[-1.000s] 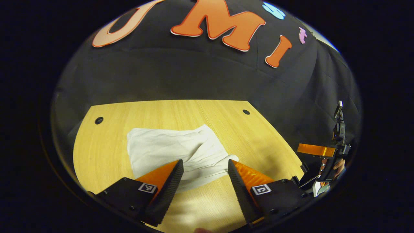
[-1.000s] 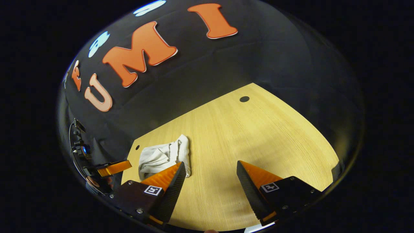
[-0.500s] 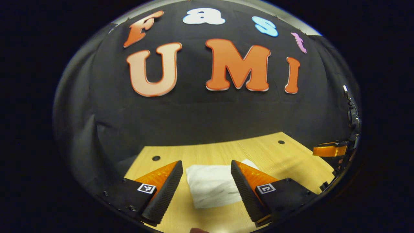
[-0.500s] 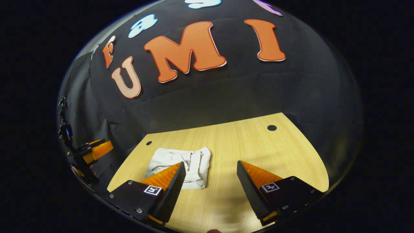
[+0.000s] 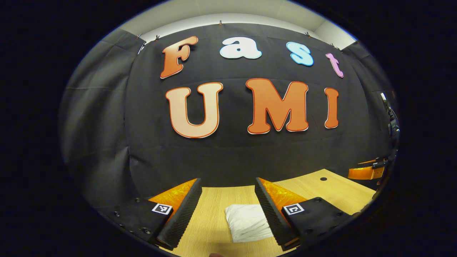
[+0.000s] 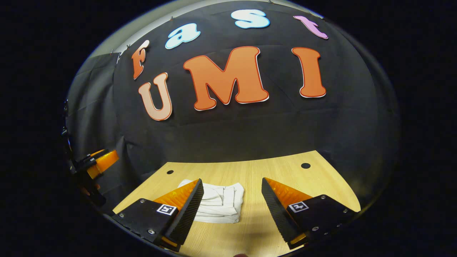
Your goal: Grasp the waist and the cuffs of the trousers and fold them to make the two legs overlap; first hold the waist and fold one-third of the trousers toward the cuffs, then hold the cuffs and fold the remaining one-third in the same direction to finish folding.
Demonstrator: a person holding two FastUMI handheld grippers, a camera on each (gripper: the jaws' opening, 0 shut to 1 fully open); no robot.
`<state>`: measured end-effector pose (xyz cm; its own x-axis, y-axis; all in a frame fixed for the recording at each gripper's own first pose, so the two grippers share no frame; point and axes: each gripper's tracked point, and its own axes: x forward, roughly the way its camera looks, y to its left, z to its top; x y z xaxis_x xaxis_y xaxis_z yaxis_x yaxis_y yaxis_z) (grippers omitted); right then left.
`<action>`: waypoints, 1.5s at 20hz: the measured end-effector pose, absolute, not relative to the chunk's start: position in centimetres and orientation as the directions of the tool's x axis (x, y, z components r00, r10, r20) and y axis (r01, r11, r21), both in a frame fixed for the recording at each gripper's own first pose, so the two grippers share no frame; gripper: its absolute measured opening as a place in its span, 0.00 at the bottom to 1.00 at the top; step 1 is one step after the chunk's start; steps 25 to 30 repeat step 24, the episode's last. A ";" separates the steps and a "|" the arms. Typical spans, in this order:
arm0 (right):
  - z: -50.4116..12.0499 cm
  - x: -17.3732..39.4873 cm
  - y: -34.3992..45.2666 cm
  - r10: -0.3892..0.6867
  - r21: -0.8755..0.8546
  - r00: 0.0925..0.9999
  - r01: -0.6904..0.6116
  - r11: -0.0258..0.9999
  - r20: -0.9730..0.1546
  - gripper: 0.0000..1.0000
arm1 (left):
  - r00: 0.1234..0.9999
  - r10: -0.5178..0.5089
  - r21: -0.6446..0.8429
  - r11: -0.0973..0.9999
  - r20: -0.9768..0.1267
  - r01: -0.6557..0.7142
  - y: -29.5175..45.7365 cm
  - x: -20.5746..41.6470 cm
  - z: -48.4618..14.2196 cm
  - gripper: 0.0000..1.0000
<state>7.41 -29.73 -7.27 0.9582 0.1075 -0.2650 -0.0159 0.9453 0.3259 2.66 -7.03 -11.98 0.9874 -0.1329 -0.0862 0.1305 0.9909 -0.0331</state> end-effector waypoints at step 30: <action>-2.6 4.3 -24.0 -0.009 0.155 0.994 0.025 0.988 -0.105 0.98 | 0.976 -0.219 -0.067 0.974 -0.002 0.218 -3.2 0.4 -11.4 0.98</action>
